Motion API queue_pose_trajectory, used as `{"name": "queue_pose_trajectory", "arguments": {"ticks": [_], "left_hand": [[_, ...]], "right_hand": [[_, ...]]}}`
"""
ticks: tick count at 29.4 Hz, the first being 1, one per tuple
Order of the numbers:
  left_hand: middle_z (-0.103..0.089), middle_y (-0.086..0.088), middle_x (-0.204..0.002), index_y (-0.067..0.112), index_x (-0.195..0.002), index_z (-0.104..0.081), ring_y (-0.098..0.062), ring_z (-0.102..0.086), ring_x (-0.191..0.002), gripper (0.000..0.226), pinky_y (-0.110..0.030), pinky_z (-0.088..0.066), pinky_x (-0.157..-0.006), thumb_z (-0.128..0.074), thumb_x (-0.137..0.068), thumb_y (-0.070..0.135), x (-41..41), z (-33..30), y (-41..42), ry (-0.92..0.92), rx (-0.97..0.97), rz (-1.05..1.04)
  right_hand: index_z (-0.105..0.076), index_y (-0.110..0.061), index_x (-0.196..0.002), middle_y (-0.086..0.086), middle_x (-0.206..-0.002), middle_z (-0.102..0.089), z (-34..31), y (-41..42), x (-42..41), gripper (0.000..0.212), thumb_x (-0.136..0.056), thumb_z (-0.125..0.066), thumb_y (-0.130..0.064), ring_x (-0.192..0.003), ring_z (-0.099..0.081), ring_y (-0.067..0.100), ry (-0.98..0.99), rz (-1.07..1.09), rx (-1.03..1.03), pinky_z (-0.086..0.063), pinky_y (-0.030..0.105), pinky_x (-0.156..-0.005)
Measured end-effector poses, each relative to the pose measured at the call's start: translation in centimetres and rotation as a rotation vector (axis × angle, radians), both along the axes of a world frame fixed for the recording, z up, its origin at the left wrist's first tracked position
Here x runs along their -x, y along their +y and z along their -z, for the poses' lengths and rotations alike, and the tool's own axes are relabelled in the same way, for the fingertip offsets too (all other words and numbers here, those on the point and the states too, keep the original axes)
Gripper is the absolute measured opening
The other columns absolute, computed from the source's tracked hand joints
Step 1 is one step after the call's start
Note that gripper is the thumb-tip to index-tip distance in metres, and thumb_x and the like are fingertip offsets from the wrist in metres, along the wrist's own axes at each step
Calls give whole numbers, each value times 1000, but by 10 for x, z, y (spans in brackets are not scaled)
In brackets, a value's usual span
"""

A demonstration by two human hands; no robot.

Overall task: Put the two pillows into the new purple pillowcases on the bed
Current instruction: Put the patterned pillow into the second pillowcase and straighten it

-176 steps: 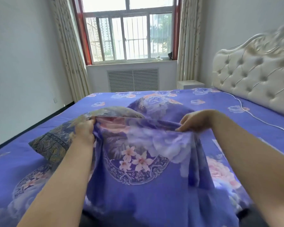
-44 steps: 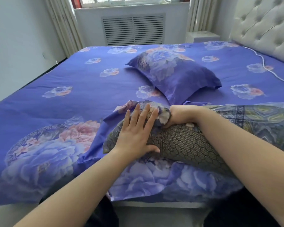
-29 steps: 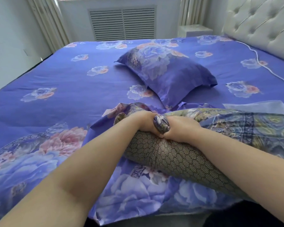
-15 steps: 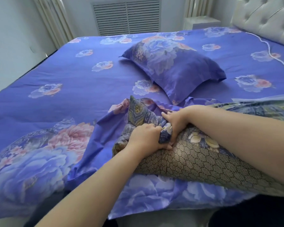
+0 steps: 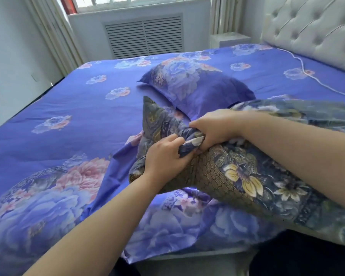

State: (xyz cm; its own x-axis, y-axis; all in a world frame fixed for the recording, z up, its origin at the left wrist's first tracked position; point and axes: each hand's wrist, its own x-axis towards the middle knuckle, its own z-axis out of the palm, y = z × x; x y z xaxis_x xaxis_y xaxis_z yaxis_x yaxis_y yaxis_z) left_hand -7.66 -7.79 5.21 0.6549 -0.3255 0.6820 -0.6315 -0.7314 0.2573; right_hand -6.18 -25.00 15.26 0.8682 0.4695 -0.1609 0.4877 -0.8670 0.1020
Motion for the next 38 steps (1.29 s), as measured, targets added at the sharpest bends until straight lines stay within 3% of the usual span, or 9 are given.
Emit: {"name": "queue_pose_trajectory", "arguments": {"ticks": [5,9,13,15,18,22,25,30,38], "left_hand": [[-53,-3,-71,21,-65,-37,-28,-56,-69,38,-35,-34,-53,-66,-77,44,-11,-38,-41,47,174,-108],[-49,3,-77,21,-77,-48,-20,-50,-73,30,-35,-41,-65,-67,-80,43,-26,-21,-50,258,149,74],[-57,-2,-82,16,-84,-56,-27,-56,-85,4,-39,-44,-79,-56,-88,17,-37,33,-11,326,469,-160],[-61,-10,-103,12,-98,-59,-33,-54,-102,20,-40,-42,-86,-49,-84,2,-39,63,13,515,265,-302],[-47,5,-138,25,-127,-53,-26,-39,-126,52,-37,-38,-98,-49,-80,5,-30,98,27,662,-398,-162],[-48,5,-132,31,-139,-38,-24,-38,-125,61,-34,-27,-101,-50,-81,20,-21,106,16,545,-770,-36],[-54,1,-115,27,-125,-50,-25,-41,-114,50,-35,-31,-89,-50,-78,12,-20,95,5,578,-810,-38],[-64,2,-92,17,-77,-67,-26,-53,-97,27,-35,-42,-75,-44,-66,7,-14,75,3,571,-358,173],[-58,6,-74,10,-69,-67,-11,-45,-79,32,-26,-40,-72,-45,-65,-13,2,55,12,619,-248,260]], "right_hand": [[-38,-30,-93,-1,-89,-58,-53,-16,-15,46,-70,-66,-57,-82,-55,26,-199,-21,197,-39,31,-62],[-27,-37,-140,6,-101,-66,-11,-55,-32,82,-70,-60,-65,-93,-65,29,-351,-39,308,-43,31,-64],[-24,-38,-144,11,-115,-66,66,-111,-17,75,-78,-58,-49,-101,-64,33,-236,217,-19,-48,35,-75],[-39,-33,-135,10,-122,-64,88,-129,-9,57,-82,-58,-41,-106,-61,34,-215,396,-174,-47,36,-80],[-41,-32,-133,11,-118,-65,98,-128,-15,53,-82,-58,-35,-104,-63,35,-239,401,-219,-46,36,-76],[-39,-34,-135,12,-115,-66,103,-129,-21,57,-81,-57,-30,-101,-63,35,-226,427,-252,-49,36,-77],[-38,-39,-136,9,-117,-66,94,-127,-21,60,-81,-57,-27,-103,-63,32,-247,402,-218,-47,34,-76],[-49,-37,-124,6,-111,-64,55,-109,-29,47,-80,-52,-20,-104,-60,30,-268,309,-144,-48,36,-76],[-51,-31,-117,3,-106,-66,95,-83,-32,37,-80,-50,-24,-99,-63,27,-290,362,-119,-46,33,-73]]}}
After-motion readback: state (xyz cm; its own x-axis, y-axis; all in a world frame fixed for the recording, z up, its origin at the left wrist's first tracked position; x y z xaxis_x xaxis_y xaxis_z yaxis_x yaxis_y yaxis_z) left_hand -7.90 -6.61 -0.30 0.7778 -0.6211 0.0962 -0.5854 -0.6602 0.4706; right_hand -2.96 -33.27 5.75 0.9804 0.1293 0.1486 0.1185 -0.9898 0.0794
